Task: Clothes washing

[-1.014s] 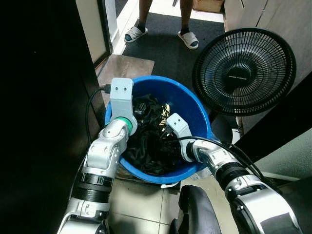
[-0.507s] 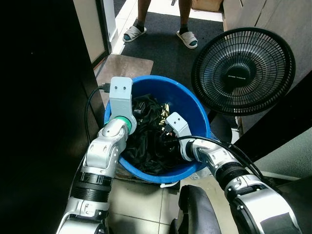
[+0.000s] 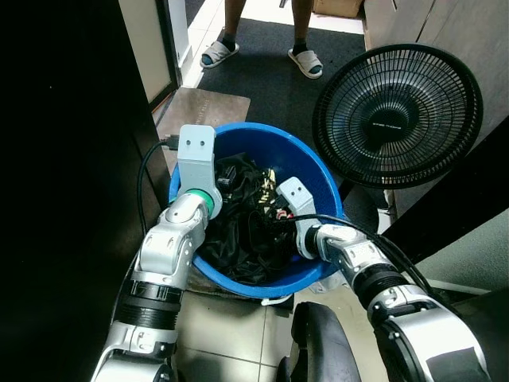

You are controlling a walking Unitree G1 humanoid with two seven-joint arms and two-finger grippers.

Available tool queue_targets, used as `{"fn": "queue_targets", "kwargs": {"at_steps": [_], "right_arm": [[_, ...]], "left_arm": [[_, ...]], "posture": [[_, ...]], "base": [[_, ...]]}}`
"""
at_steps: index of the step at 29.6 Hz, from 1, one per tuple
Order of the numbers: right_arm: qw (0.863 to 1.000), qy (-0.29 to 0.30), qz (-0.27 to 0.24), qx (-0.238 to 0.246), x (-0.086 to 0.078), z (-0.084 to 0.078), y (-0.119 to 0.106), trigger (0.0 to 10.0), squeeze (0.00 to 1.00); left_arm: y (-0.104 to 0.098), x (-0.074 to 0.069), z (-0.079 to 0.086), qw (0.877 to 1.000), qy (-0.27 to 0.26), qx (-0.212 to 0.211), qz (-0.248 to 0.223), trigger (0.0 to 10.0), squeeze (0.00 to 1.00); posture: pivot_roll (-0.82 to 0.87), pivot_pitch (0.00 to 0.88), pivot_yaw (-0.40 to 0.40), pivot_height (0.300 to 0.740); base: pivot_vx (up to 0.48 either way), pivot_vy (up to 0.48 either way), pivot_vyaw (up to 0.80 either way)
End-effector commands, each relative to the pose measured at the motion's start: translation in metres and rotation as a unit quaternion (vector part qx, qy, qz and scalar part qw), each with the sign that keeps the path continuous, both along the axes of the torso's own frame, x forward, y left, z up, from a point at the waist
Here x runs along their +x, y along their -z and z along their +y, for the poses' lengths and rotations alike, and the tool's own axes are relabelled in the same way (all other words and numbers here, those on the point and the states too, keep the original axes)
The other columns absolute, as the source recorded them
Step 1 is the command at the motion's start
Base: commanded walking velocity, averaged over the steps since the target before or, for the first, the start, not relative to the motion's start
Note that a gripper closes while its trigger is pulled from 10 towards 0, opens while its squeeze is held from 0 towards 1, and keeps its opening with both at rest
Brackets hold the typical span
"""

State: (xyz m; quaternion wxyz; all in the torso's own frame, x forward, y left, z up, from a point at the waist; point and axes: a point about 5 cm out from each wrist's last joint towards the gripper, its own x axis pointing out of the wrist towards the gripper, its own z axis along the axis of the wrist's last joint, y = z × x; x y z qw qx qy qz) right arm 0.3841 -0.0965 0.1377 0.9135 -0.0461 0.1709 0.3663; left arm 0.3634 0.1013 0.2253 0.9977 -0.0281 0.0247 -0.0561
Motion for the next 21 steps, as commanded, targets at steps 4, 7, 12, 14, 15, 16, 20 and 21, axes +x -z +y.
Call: {"fn": "queue_targets", "kwargs": {"at_steps": [4,7,12,14,15,16,20,21], "right_arm": [[0.994,0.047,-0.036,0.093,0.001,-0.006,-0.005,0.0,0.0],[0.974,0.077,-0.131,0.168,0.01,-0.016,-0.045,1.5,0.0],[0.965,0.088,-0.164,0.186,0.011,-0.021,-0.059,3.1,0.0],[0.947,0.112,-0.224,0.2,0.009,-0.029,-0.08,10.0,0.0],[0.947,0.112,-0.224,0.2,0.009,-0.029,-0.08,10.0,0.0],[0.929,0.133,-0.272,0.213,0.005,-0.036,-0.099,10.0,0.0],[0.889,0.165,-0.367,0.217,-0.006,-0.044,-0.141,10.0,0.0],[0.869,0.176,-0.407,0.217,-0.011,-0.045,-0.163,10.0,0.0]], "left_arm": [[0.007,-0.001,0.006,1.0,-0.012,-0.004,0.011,10.0,0.0],[0.005,-0.001,0.008,1.0,-0.014,-0.004,0.009,10.0,0.0],[0.005,0.0,0.008,1.0,-0.014,-0.004,0.009,10.0,0.0],[0.004,0.001,0.008,1.0,-0.012,-0.003,0.008,10.0,0.0],[0.004,0.001,0.008,1.0,-0.012,-0.003,0.008,10.0,0.0],[0.003,0.002,0.007,1.0,-0.009,-0.003,0.006,10.0,0.0],[-0.001,0.005,0.004,1.0,-0.002,-0.003,0.0,10.0,0.0],[-0.003,0.006,0.004,1.0,0.0,-0.004,-0.003,10.0,0.0]], "posture": [[0.11,0.342,0.018,0.565],[0.11,0.337,0.025,0.565],[0.11,0.335,0.028,0.565],[0.1,0.324,0.04,0.565],[0.1,0.324,0.04,0.565],[0.1,0.314,0.048,0.565],[0.09,0.29,0.062,0.565],[0.08,0.281,0.063,0.565]], "base": [[0.0,0.0,0.0],[0.0,0.0,0.0],[0.0,0.0,0.0],[0.0,0.0,0.0],[0.0,0.0,0.0],[0.0,0.0,0.0],[0.0,0.0,0.0],[0.0,0.0,0.0]]}}
